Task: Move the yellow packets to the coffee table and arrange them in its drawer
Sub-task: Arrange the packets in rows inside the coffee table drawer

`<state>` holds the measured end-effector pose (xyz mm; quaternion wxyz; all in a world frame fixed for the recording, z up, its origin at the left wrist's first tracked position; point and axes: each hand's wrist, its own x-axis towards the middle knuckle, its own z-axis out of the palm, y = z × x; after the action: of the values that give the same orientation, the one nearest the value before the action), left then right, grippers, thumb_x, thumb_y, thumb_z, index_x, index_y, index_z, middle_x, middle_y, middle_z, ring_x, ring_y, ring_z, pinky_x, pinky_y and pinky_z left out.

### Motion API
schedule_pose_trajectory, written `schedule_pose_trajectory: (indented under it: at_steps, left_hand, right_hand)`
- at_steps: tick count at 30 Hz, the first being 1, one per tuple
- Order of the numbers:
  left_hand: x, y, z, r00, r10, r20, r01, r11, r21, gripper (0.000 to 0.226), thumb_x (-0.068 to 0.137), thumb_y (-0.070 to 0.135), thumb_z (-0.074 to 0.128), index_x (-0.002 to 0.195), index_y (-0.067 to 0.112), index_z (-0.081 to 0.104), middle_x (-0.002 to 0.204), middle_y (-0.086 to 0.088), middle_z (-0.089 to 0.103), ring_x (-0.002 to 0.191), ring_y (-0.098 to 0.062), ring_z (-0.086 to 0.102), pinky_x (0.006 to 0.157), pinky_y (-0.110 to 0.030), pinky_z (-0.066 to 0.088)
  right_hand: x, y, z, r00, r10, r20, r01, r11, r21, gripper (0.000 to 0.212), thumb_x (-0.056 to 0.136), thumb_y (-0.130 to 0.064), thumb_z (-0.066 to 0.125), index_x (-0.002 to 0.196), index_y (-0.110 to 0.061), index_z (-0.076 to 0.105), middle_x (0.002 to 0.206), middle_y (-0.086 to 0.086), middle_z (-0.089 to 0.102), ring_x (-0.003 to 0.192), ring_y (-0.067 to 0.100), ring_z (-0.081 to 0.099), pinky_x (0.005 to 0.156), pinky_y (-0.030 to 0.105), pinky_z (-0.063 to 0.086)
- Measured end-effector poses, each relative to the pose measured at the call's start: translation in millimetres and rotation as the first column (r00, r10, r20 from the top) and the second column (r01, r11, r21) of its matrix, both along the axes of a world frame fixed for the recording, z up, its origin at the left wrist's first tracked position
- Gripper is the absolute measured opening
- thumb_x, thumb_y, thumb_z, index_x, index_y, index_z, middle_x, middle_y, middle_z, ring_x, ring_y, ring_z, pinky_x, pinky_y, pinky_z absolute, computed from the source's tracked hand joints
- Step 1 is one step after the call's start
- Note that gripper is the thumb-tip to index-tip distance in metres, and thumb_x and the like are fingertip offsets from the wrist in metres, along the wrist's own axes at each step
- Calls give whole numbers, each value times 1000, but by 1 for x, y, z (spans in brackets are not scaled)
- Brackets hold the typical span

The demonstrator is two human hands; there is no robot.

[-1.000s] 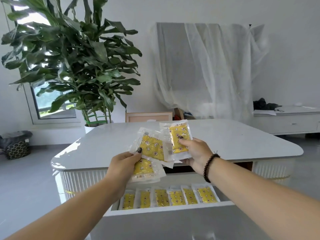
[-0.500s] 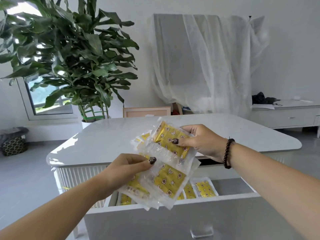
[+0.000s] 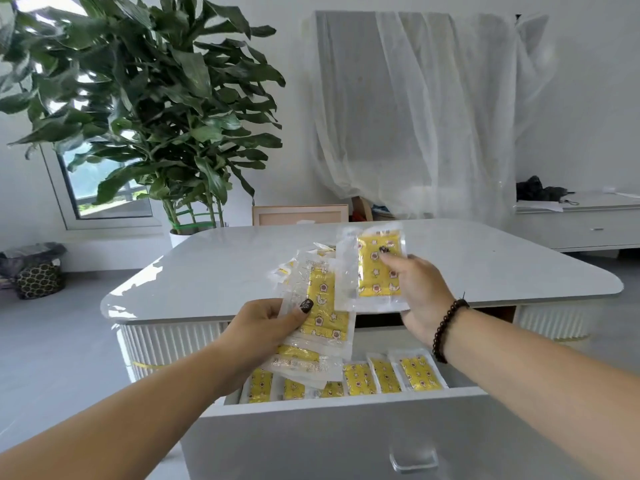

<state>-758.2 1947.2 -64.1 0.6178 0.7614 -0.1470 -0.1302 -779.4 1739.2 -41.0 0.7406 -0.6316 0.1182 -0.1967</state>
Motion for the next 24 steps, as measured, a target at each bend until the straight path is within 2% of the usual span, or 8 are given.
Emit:
schedule_pose_trajectory:
  at_steps: [4,7,9,11,15,18,20,24]
  left_hand:
    - [-1,-5,-3,999,-28,19,30,998,-64,37,83,40,66,91,4,73,94,-24,72,80,-32,66,90,-55,51]
    - [1,-10,-9,999,-46,12,47,995,-88,36,83,43,63,82,10,77,91,-16,73,76,-27,68,83,-45,56]
    - [1,-12,-13,994,-92,-64,84,989,-123,33,92,38,58,85,13,79,98,-13,75,87,-25,72,86,-40,56]
    - [0,-14,-17,985,-143,-92,132,984,-116,32,90,39,63,97,12,77,107,-10,74,104,-26,68,98,-43,49]
    - [-1,-22,-27,991,-129,-33,128,991,-32,13,90,17,65,91,8,73,90,-10,76,77,-18,71,70,-29,55]
    - [-1,-24,-30,990,-141,-22,141,990,27,12,93,13,62,96,8,72,92,-9,77,82,-21,72,76,-35,57]
    - [-1,-25,-31,989,-146,-6,146,988,39,13,94,16,61,96,11,72,94,-9,77,86,-23,73,82,-39,58]
    - [-1,-29,-33,992,-127,23,125,989,85,30,80,41,68,93,14,72,103,-25,70,87,-32,64,95,-62,44]
  right_hand:
    - [-1,11,-20,988,115,-106,-116,993,-8,14,94,-22,55,100,-11,62,96,0,64,86,8,53,91,32,28]
    - [3,19,-29,990,73,-120,-76,997,-18,33,91,-29,58,118,-11,56,116,5,61,108,20,55,96,36,34]
    - [4,22,-33,992,32,-126,-38,998,-47,45,84,-36,61,121,-13,52,120,6,60,113,25,55,102,42,39]
    - [5,23,-38,992,-12,-126,1,997,-83,42,82,-34,65,116,-13,52,115,8,62,106,25,59,98,45,46]
    - [-1,26,-46,992,-31,-123,6,981,-196,40,84,-21,68,117,-16,47,114,4,59,103,20,59,91,36,49]
    - [-3,27,-49,985,-10,-170,-38,960,-278,47,83,-26,67,125,-15,49,116,4,60,105,21,60,95,41,48]
    - [-3,23,-50,979,23,-205,-77,962,-262,43,80,-33,67,117,-14,56,111,6,64,102,23,62,96,45,48]
    - [-2,13,-50,961,114,-252,-161,971,-177,29,87,-34,62,105,-11,64,111,14,67,104,27,63,99,47,47]
